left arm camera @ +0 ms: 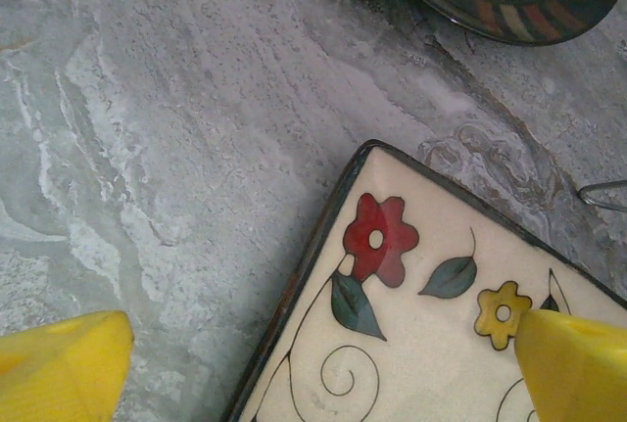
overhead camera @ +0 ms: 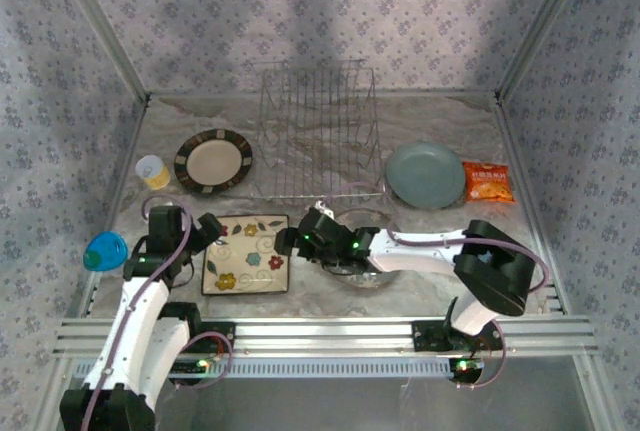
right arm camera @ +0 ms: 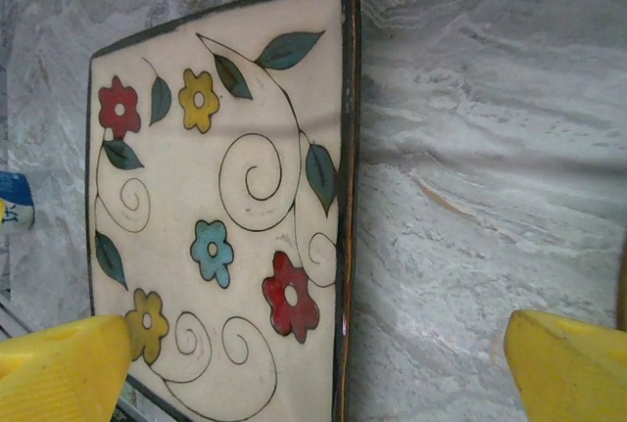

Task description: Load the plates into the dish rack

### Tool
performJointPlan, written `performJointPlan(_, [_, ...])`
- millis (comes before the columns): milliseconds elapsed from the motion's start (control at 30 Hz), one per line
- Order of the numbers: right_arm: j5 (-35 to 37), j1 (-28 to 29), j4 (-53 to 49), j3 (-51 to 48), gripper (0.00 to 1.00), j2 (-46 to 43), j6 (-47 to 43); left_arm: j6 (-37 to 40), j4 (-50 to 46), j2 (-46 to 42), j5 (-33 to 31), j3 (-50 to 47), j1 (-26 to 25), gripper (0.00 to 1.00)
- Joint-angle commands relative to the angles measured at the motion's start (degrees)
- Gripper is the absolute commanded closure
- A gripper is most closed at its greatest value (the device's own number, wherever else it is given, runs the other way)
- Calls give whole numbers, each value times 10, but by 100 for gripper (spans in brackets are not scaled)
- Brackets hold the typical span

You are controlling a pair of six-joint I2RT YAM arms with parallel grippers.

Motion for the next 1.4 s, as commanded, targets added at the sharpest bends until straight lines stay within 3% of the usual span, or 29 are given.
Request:
performJointPlan(0, [0, 11, 25, 24, 1, 27, 21, 18, 42, 6, 14, -10, -4, 1])
performJointPlan(433, [-21, 22, 61, 63, 11, 107, 30, 33, 80, 35, 38, -31, -9, 1])
performJointPlan(933, [-36, 23, 79, 74, 26, 133, 26, 27, 103, 35, 50, -52, -14, 1])
performJointPlan(1367, [-42, 16, 83, 77, 29, 143, 22, 10, 128, 57, 62, -59, -19, 1])
